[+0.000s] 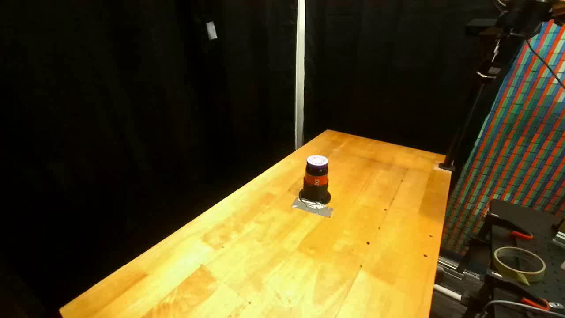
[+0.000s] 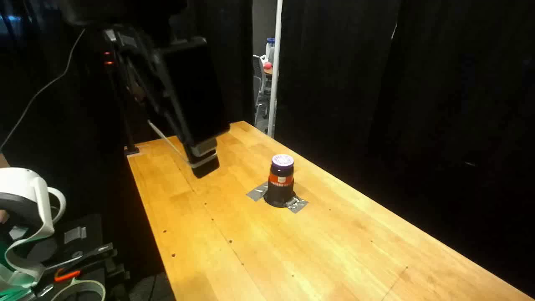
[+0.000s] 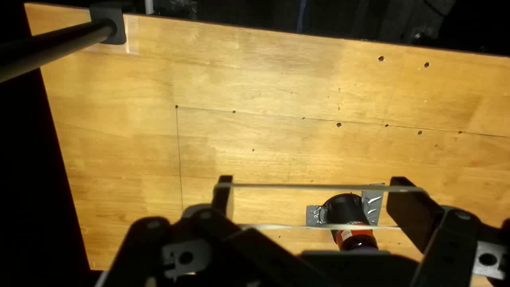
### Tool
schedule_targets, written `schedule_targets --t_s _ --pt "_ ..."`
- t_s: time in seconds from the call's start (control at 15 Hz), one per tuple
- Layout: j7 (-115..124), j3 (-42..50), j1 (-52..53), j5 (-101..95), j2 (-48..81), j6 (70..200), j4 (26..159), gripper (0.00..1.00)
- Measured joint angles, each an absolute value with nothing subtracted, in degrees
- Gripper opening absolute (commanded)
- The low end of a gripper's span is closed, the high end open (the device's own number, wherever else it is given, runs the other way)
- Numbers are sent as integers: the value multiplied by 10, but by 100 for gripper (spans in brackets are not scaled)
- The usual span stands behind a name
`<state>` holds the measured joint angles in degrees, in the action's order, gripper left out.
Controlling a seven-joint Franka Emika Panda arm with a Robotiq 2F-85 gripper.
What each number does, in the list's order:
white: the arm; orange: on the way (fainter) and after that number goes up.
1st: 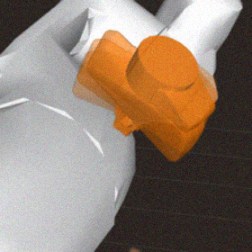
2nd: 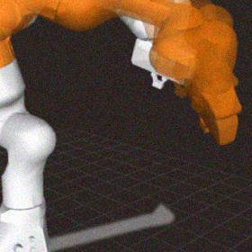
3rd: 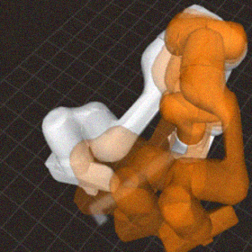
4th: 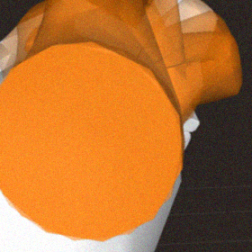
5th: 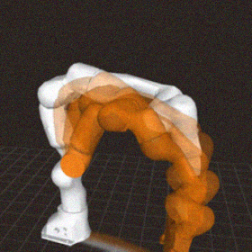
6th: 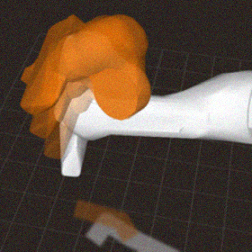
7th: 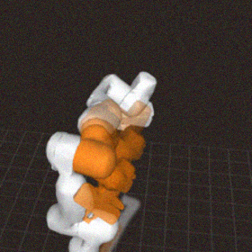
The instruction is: Put the rubber band on the brown cup
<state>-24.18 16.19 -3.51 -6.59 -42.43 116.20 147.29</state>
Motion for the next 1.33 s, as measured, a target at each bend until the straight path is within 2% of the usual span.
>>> schedule_targets --t_s 0.6,1.33 --pt "-240 145 -27 -66 -404 1162 1453 100" --pt "-174 11 24 -65 -28 1103 1164 100"
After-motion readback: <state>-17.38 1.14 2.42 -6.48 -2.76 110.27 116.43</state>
